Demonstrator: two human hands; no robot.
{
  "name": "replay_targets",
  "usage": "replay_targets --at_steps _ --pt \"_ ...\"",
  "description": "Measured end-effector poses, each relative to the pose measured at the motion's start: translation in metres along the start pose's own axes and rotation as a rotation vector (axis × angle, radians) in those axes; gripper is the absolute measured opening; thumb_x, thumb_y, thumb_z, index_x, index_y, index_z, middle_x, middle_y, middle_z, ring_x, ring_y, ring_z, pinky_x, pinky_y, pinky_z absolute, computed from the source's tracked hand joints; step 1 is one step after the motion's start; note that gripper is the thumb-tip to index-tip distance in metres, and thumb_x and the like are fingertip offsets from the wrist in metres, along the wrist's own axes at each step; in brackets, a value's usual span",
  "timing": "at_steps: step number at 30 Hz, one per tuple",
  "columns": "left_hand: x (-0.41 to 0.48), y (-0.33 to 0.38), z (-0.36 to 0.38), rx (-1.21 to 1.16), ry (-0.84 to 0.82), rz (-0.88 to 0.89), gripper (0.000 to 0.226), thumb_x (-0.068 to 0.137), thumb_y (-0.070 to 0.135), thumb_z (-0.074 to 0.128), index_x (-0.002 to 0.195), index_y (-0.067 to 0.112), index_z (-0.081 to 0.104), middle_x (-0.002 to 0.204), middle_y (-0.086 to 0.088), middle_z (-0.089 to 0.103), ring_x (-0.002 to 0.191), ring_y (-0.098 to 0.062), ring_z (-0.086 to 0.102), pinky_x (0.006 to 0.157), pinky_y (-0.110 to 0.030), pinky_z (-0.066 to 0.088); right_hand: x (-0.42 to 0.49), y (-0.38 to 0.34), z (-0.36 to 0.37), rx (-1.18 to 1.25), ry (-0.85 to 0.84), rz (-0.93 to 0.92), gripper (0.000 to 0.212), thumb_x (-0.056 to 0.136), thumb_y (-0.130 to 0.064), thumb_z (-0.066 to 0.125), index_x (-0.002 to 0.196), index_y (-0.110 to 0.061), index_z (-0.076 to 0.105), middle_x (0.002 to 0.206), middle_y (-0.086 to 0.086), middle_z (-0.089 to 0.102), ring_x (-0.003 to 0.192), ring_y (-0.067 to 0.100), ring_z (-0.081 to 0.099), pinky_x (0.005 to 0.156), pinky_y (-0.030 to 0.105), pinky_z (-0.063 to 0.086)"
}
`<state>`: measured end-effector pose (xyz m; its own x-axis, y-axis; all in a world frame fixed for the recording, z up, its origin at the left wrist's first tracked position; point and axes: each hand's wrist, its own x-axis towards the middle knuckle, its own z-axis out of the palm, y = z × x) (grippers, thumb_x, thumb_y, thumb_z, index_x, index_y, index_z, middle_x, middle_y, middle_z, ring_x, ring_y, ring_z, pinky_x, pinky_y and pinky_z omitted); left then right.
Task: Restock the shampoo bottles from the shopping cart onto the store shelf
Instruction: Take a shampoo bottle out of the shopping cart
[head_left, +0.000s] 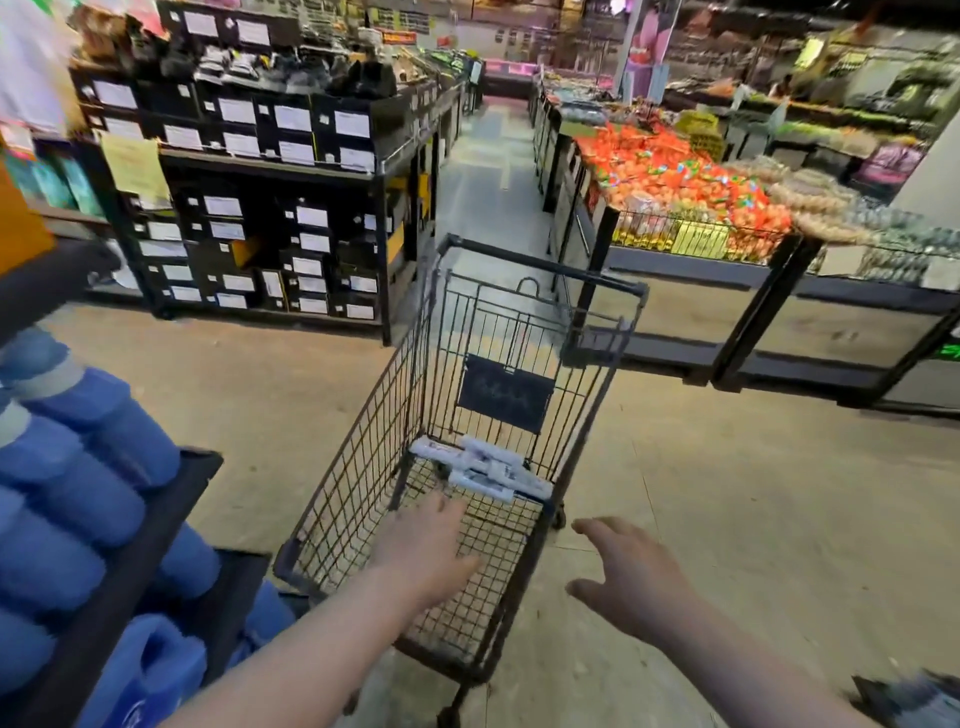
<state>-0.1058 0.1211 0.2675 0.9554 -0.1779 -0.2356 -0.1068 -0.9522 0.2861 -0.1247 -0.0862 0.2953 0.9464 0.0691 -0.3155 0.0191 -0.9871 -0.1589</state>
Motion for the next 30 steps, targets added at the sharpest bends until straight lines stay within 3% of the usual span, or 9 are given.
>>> replay_targets --at_steps 11,17,21,24,27,30 --pt "0.157 -0.059 -0.005 0.002 -0.030 -0.257 0.086 0.083 0.058 0.053 0.149 0.022 0.012 0.156 -0.004 0.014 0.144 -0.024 0.016 0.117 -0.044 0.019 0.220 -0.014 0.021 -0.019 -0.257 -0.170 0.061 0.083 -0.043 0.059 0.139 -0.031 0.037 0.146 -0.002 0.039 0.131 0.022 0.039 0.109 0.041 0.034" --pt "0.280 -0.092 -0.016 0.043 -0.008 -0.384 0.082 0.088 0.048 0.053 0.149 0.021 0.007 0.158 -0.007 0.001 0.145 -0.030 0.004 0.117 -0.050 0.016 0.358 -0.013 0.050 -0.052 -0.434 -0.242 0.055 0.087 -0.039 0.058 0.137 -0.024 0.041 0.140 0.001 0.045 0.124 0.023 0.046 0.104 0.038 0.040" --pt "0.352 -0.120 -0.012 0.077 0.035 -0.457 0.085 0.089 0.046 0.054 0.149 0.020 -0.001 0.158 -0.008 -0.010 0.145 -0.033 -0.005 0.117 -0.051 0.008 0.440 -0.015 0.081 -0.062 -0.463 -0.253 0.050 0.087 -0.035 0.055 0.134 -0.024 0.044 0.136 0.002 0.046 0.125 0.024 0.045 0.107 0.042 0.036" --pt "0.398 -0.139 -0.006 0.087 0.079 -0.494 0.091 0.090 0.045 0.053 0.149 0.018 -0.011 0.157 -0.008 -0.016 0.144 -0.032 -0.011 0.116 -0.050 0.002 0.490 -0.019 0.109 -0.048 -0.497 -0.247 0.043 0.087 -0.032 0.054 0.128 -0.024 0.047 0.130 0.002 0.050 0.120 0.024 0.048 0.100 0.040 0.042" --pt "0.435 -0.155 0.002 0.070 0.118 -0.524 0.095 0.089 0.045 0.053 0.147 0.016 -0.016 0.158 -0.010 -0.008 0.145 -0.030 -0.001 0.117 -0.048 0.010 0.532 -0.024 0.138 -0.057 -0.498 -0.261 0.039 0.088 -0.029 0.053 0.126 -0.025 0.050 0.126 0.001 0.054 0.113 0.024 0.054 0.095 0.038 0.047" --pt "0.451 -0.168 0.019 0.124 0.178 -0.498 0.096 0.088 0.044 0.052 0.147 0.014 -0.018 0.154 -0.011 0.007 0.138 -0.030 0.022 0.105 -0.041 0.036 0.564 -0.029 0.164 -0.078 -0.486 -0.256 0.037 0.090 -0.027 0.048 0.126 -0.022 0.050 0.127 0.004 0.053 0.115 0.024 0.053 0.095 0.036 0.046"
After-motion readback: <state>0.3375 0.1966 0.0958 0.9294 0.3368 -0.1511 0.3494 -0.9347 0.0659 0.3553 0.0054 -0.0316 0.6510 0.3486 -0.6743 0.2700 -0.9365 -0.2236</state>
